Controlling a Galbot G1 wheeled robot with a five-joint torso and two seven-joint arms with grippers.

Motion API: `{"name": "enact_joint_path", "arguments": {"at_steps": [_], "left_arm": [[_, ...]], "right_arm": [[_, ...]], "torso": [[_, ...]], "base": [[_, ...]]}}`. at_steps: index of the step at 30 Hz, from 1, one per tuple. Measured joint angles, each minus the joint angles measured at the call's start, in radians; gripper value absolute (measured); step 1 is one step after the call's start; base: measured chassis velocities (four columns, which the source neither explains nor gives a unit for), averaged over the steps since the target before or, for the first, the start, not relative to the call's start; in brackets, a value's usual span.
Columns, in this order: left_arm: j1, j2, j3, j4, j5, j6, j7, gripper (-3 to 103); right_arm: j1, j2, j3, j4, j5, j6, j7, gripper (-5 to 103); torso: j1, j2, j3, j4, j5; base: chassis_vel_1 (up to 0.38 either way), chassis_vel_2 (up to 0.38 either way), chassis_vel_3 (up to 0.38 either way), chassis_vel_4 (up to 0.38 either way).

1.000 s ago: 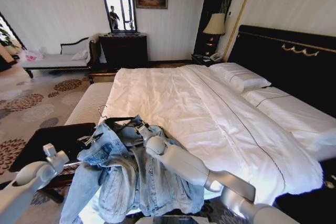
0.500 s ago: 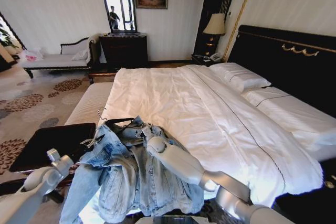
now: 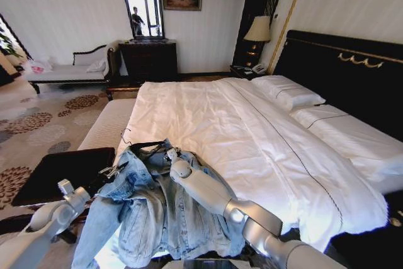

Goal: Pick up the clothes from the bed and hang them on the clothes hanger.

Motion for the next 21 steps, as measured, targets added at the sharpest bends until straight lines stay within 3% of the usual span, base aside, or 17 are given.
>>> {"name": "enact_joint_path", "arguments": {"at_steps": [2,6,9,10,12,15,19,21], "left_arm": [[0.002,0.000,-0.002,-0.003,0.000,0.000,0.000,17],[0.007,-0.003,-0.005,-0.012,0.001,-0.002,0.001,17],[0.007,-0.003,-0.005,-0.015,0.001,-0.002,0.001,17],[0.007,-0.003,-0.005,-0.018,0.001,-0.002,0.001,17],[0.007,-0.003,-0.006,-0.020,0.001,-0.002,0.001,17],[0.012,-0.003,-0.011,-0.021,0.000,-0.004,0.001,17],[0.021,-0.001,-0.020,-0.025,-0.002,-0.009,0.005,17],[0.025,0.003,-0.023,-0.031,-0.006,-0.014,0.009,17]], "right_arm": [[0.001,-0.003,0.002,-0.002,-0.001,0.000,-0.001,70],[-0.001,-0.015,0.005,-0.005,0.007,0.004,-0.008,47],[-0.002,-0.015,0.005,-0.005,0.012,0.004,-0.009,42],[-0.002,-0.013,0.005,-0.004,0.016,0.005,-0.007,32],[-0.002,-0.013,0.005,-0.003,0.019,0.005,-0.005,32],[-0.005,-0.012,0.002,0.007,0.032,0.008,-0.001,15],[-0.005,-0.011,0.011,0.011,0.038,0.021,0.007,4],[0.003,-0.014,0.030,0.011,0.037,0.029,0.012,4]], "torso": [[0.000,0.000,0.000,0.0000,0.0000],[0.000,0.000,0.000,-0.0001,0.0001],[0.000,0.000,0.000,0.0000,0.0001],[0.000,0.000,0.000,0.0000,0.0000],[0.000,0.000,0.000,0.0000,0.0001],[0.000,0.000,0.000,-0.0001,0.0001],[0.000,0.000,0.000,0.0001,0.0001],[0.000,0.000,0.000,0.0003,0.0001]], "base": [[0.000,0.000,0.000,0.000],[0.000,0.000,0.000,0.000],[0.000,0.000,0.000,0.000],[0.000,0.000,0.000,0.000],[0.000,0.000,0.000,0.000],[0.000,0.000,0.000,0.000],[0.000,0.000,0.000,0.000],[0.000,0.000,0.000,0.000]]}}
